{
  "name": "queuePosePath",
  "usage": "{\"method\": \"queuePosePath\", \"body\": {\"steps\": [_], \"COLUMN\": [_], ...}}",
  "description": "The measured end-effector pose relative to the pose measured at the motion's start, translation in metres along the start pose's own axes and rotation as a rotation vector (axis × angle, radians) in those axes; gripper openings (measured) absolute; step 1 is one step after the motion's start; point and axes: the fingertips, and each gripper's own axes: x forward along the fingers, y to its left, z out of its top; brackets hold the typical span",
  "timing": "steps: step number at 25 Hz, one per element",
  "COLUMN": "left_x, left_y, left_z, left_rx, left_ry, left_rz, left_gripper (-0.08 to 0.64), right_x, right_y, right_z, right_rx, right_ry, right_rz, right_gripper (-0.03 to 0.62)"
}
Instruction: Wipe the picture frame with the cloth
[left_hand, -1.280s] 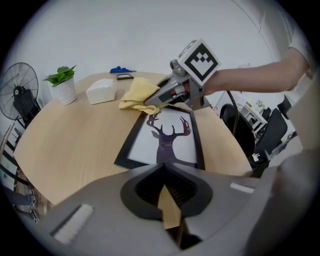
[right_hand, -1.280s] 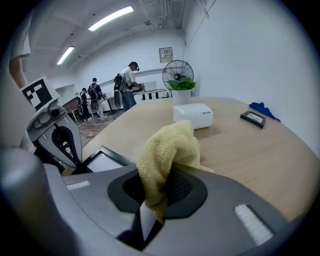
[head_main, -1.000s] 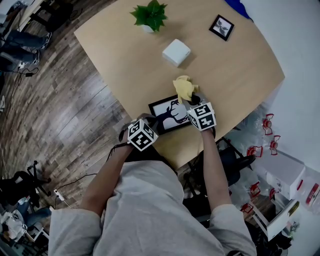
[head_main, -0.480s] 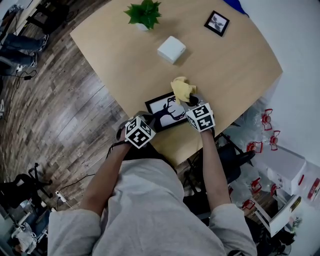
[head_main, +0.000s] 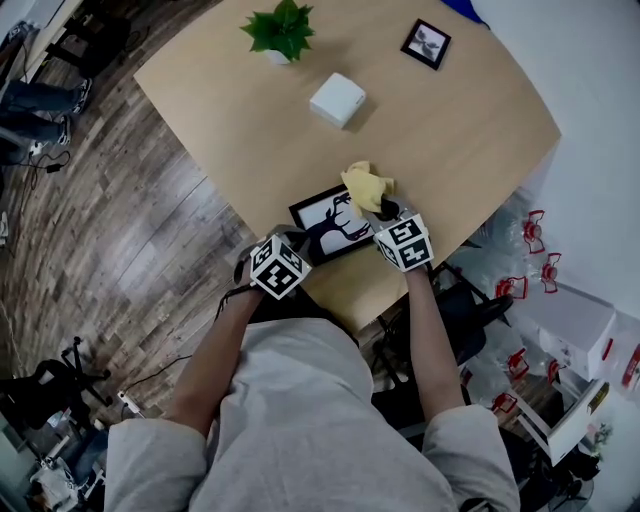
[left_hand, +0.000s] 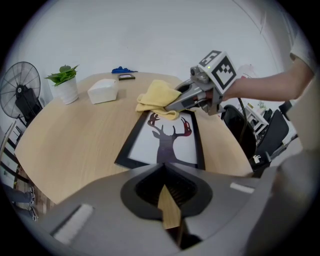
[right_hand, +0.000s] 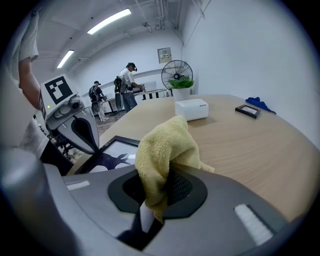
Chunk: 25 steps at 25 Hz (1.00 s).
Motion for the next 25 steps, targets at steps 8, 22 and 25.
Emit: {"method": "queuePosePath", "body": {"steps": [8, 22, 25], "left_x": [0.001, 0.000, 0.001], "left_y": [-0.001, 0.000, 0.000], "left_z": [0.001, 0.002, 0.002], "left_rx": [-0.005, 0.002, 0.002], "left_ry": [-0.015, -0.027, -0.025], "left_rz": [-0.003, 0.010, 0.007], "left_gripper": [0.052, 0.052, 0.052], "right_x": [-0.013, -0.037, -0.038], "right_y": [0.004, 0.014, 0.015], "right_z": [-0.013, -0.037, -0.039], "right_rx": [0.017, 0.055, 0.064], "right_ry": [0.004, -0.006, -0.013], "right_rz": [0.002, -0.009, -0.027], "right_gripper": [0.049, 0.049, 0.049]}}
